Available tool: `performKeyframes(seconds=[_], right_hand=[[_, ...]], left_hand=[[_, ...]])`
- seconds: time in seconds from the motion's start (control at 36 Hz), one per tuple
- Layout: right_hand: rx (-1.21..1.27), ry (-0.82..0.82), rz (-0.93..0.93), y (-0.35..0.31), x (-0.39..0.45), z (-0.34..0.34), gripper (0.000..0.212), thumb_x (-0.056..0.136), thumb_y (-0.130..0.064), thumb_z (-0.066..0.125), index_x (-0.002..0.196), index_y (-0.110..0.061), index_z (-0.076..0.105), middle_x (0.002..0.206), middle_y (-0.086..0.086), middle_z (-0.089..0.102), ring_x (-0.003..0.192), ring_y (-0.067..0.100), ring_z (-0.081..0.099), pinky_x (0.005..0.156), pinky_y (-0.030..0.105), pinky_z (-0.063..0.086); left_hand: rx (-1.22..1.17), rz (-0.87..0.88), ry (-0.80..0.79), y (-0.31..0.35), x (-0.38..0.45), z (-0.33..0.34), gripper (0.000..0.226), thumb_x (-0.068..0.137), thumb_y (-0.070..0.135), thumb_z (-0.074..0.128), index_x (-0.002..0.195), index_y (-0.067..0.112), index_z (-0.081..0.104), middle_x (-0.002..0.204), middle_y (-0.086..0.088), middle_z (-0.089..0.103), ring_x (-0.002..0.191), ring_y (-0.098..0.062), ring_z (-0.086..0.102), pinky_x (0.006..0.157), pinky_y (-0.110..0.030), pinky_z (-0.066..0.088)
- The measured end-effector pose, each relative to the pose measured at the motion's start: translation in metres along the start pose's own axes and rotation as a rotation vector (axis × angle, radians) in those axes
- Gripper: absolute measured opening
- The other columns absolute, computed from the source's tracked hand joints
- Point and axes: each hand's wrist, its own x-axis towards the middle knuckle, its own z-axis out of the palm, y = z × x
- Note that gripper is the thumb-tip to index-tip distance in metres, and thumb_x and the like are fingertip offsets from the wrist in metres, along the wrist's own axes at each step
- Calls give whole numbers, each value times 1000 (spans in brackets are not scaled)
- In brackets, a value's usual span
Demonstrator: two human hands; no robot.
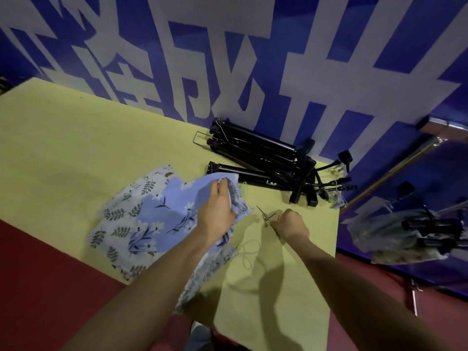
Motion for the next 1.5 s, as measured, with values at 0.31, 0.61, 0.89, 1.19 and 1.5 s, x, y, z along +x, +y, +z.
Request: performKeyframes(seconds=[0.31,0.61,0.89,1.19,1.5], right_hand=[[195,96,-156,-7,-16,-1,12,89,-11,50,87,-8,62,92,12,65,88,33,63,76,36,51],[717,-270,-363,-71,-53,-28,21,89,-6,59,72,-18,58,78,-1,58,71,12,52,57,20,40],[463,-342,-327,-79,-59,-17,24,91,-7,55,71,-18,52,65,3,51,56,16,43,50,24,37],[9,-60,-590,-92,-58,-28,12,87,-10,63,93,-1,67,102,15,67,95,29,61,68,25,39],[-2,-13,-730,-99,-53,-39,30,87,-2,56,117,-4,58,118,11,50,111,23,51,82,13,30]], left_hand=[[-3,62,-12,-7,-7,-1,72,85,6,62,144,12,21,153,-7,8,84,-33,58,54,-33,36],[-59,75,-60,0,-17,-16,86,86,9,64,151,13,7,159,-6,-3,120,-32,52,76,-36,49],[-196,72,-77,-6,-29,-27,78,90,7,57,150,13,8,157,-4,4,128,-29,42,73,-25,36],[97,76,199,-10,-27,-47,53,86,-2,54,132,14,35,151,-5,15,107,-36,48,58,-31,36],[88,64,-20,-9,-12,-48,73,85,-2,58,144,17,20,158,-2,-7,84,-35,56,47,-32,31]])
